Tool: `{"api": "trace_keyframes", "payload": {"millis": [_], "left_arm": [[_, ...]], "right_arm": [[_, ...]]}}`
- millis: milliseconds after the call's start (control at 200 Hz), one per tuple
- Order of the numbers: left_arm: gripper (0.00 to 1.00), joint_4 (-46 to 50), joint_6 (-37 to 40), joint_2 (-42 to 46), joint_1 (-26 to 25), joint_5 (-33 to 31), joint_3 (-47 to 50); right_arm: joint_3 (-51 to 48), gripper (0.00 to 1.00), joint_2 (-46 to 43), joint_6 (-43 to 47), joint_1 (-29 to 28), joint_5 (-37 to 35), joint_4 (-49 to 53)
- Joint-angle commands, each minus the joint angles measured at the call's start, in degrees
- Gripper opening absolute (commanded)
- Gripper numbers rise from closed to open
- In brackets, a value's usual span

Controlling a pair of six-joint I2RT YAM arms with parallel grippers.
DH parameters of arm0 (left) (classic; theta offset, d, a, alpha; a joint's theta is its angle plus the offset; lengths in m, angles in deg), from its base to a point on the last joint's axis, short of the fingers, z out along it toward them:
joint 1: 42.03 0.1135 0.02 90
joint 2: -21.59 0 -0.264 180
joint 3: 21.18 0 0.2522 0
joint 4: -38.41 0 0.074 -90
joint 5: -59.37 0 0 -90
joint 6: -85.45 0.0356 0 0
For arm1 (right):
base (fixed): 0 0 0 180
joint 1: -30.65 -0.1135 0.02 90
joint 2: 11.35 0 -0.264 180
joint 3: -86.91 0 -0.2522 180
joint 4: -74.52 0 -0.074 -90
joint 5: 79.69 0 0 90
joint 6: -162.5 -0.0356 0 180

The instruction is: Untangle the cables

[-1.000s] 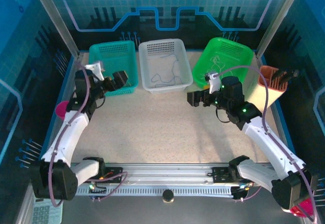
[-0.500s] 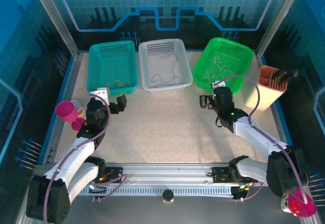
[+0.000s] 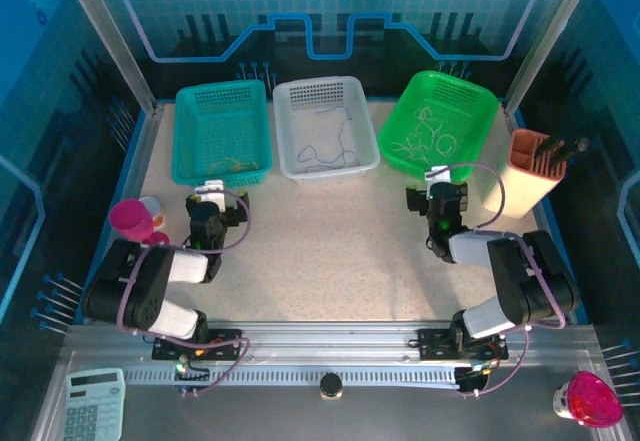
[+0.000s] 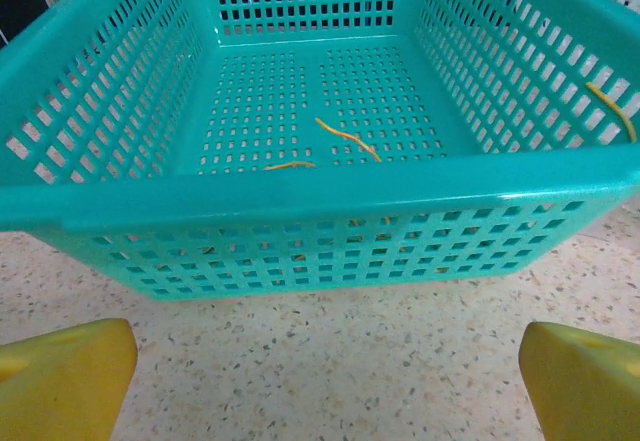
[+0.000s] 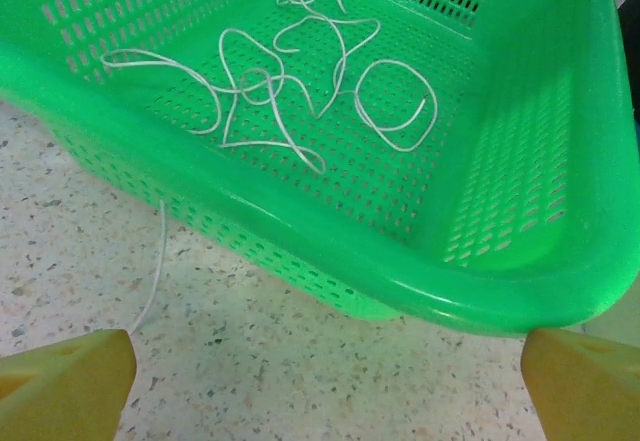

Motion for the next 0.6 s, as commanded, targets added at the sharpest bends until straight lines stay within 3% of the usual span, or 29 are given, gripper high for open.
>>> {"api": "trace_keyframes", "payload": {"millis": [0,35,95,195,340,595], "left_arm": [[0.99,-15.0,0.9,-5.4,1.3,4.0,1.2],[0.99,-16.7,1.5,-6.4,1.5,4.3,1.1],[0.99,-11.4,0.8,-4.4,1.8,5.7,-0.1],[0.99,-4.3,1.6,-4.0,2.2,8.2,-3.7],[0.99,5.5,-1.8,-3.5,5.1,10.3,-8.2],[0.99,5.3,-2.3,-3.4,6.1,11.9,-8.1]], "right_arm": [[-4.1,1.00,2.7,-1.4,4.3,10.0,-15.3],[-5.7,1.00,4.6,-1.0,4.8,10.5,-21.4],[-4.0,1.00,2.1,-1.5,5.0,11.9,-13.3],[-1.2,1.00,3.0,-0.7,5.0,13.5,-9.6],[-1.4,1.00,3.3,-0.9,5.4,14.0,-10.6],[-1.4,1.00,3.2,-0.5,5.0,13.6,-10.6]]}}
